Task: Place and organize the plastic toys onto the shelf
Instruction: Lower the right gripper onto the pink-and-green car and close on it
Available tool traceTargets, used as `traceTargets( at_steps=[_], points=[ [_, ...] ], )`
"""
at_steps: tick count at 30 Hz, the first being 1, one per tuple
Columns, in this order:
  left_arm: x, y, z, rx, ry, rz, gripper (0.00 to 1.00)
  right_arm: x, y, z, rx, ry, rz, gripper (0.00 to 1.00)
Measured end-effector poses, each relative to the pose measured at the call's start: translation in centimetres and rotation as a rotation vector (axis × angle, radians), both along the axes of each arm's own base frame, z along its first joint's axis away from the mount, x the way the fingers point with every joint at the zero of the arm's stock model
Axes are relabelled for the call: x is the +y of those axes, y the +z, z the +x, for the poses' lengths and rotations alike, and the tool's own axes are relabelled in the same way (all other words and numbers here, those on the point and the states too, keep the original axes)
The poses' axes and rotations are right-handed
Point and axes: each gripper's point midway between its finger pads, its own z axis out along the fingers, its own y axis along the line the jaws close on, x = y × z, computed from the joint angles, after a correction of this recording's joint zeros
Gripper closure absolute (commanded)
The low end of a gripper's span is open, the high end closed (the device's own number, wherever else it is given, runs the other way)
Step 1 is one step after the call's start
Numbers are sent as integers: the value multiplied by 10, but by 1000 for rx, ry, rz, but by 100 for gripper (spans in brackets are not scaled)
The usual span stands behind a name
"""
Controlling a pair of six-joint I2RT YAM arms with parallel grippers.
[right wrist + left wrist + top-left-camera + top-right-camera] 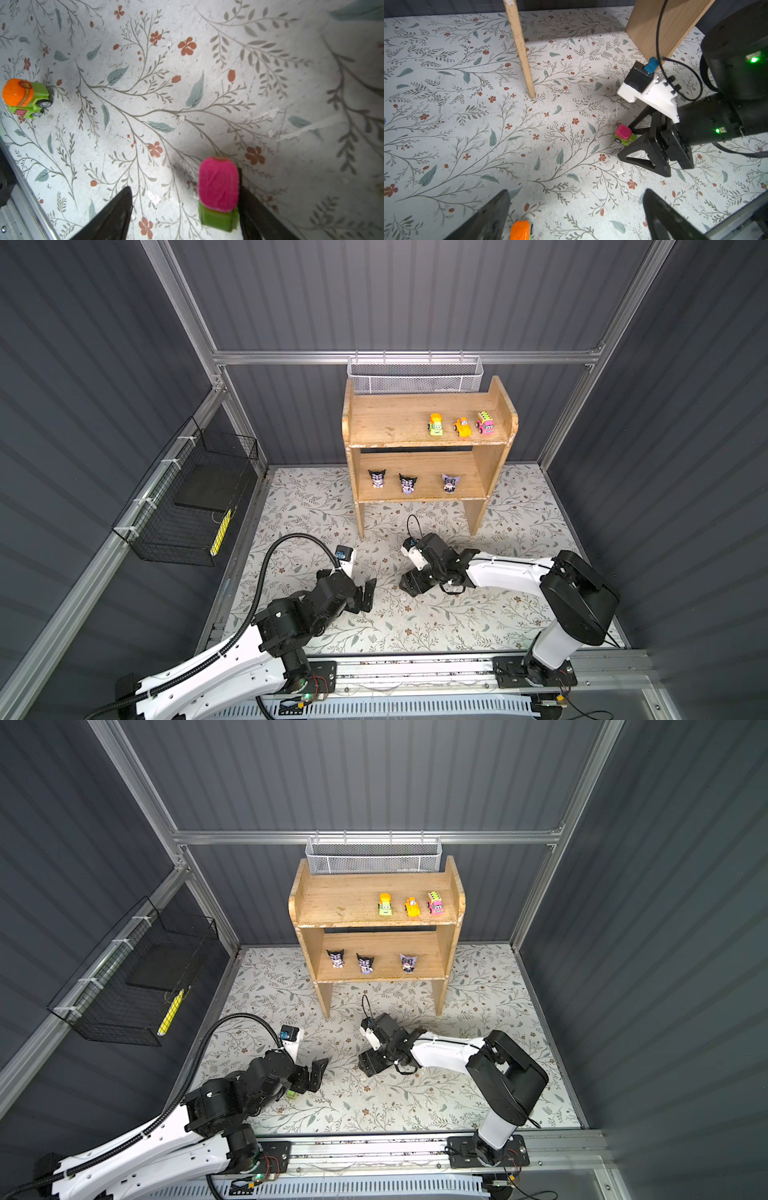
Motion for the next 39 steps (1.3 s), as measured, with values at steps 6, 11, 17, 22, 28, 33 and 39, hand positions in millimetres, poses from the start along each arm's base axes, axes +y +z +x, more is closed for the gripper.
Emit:
traceTargets(
  at_steps=[6, 11, 17, 22, 28, 33, 39],
  points=[
    [2, 5, -1, -14, 0, -25, 0, -5, -5, -1, -20, -54, -59, 22],
    [3, 6, -2, -16, -1, -29, 0, -17, -9, 7, -56, -138, -113, 28],
    [1, 4, -2, -8, -7, -24, 0, -16, -10, 6, -83, -160, -130, 37],
    [-1, 1, -3, 3, -14, -18, 0, -15, -13, 7, -87, -171, -136, 48],
    [-2, -1, -2, 7, -15, -12, 0, -18, -21, 7, -87, -177, -162, 56],
    [-3, -5, -2, 14, -15, 0, 0, -17, -22, 11, -100, -179, -174, 66],
    [-3, -3, -2, 10, -15, -6, 0, -20, -22, 11, -103, -182, -192, 67]
  ],
)
